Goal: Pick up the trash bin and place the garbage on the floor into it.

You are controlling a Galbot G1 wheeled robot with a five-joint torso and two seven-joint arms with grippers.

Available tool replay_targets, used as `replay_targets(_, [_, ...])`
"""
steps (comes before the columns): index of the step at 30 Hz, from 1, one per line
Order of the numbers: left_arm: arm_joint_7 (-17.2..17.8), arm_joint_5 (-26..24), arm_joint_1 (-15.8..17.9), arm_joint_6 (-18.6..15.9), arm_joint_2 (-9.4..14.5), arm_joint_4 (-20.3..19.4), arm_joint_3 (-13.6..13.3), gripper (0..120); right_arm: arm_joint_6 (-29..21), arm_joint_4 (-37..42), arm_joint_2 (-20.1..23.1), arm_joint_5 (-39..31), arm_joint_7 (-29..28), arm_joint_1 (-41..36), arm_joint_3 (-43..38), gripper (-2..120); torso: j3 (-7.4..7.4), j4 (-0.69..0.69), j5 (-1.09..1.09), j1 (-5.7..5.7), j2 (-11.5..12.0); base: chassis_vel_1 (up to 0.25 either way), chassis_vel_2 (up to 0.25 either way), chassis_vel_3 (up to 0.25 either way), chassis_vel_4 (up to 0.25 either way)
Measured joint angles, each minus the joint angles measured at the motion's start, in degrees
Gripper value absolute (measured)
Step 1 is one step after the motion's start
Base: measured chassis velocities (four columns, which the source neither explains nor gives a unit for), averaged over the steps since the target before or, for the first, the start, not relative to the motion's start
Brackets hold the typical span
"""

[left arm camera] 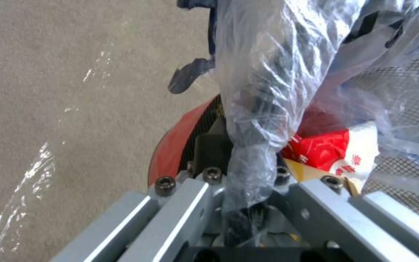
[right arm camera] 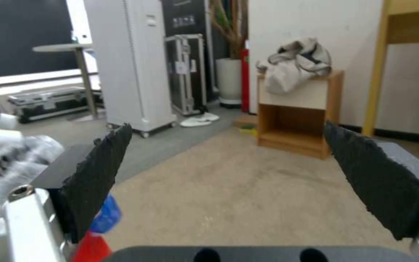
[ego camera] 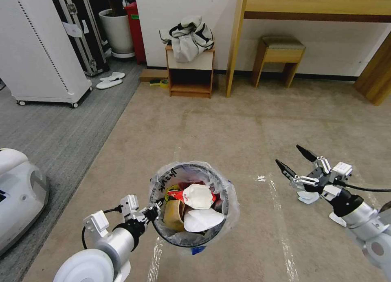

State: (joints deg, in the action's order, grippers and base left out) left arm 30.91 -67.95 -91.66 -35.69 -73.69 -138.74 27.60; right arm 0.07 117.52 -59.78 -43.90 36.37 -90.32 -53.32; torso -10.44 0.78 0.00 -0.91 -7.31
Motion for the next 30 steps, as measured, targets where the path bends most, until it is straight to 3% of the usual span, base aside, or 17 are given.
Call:
replay_targets(13, [-2.5, 4.5, 0.5, 0.6, -0.2, 0.9, -1.2, 2, 1.0, -3.2, -6.2, 4.0, -1.2, -1.3, -1.3, 100, 0.0, 0.01, 0.01, 0.0, 0.0, 0.0, 0.0, 0.0, 0.0])
replay_targets(30, [-5.3, 8.8, 0.0, -0.2, -0.4, 0.9, -1.5, 2, 1.4, -2.4, -8.0, 4.1, -0.4, -2.4, -1.7, 100, 0.0, 0.0, 0.0, 0.0, 0.0, 0.0, 0.0, 0.0, 0.0])
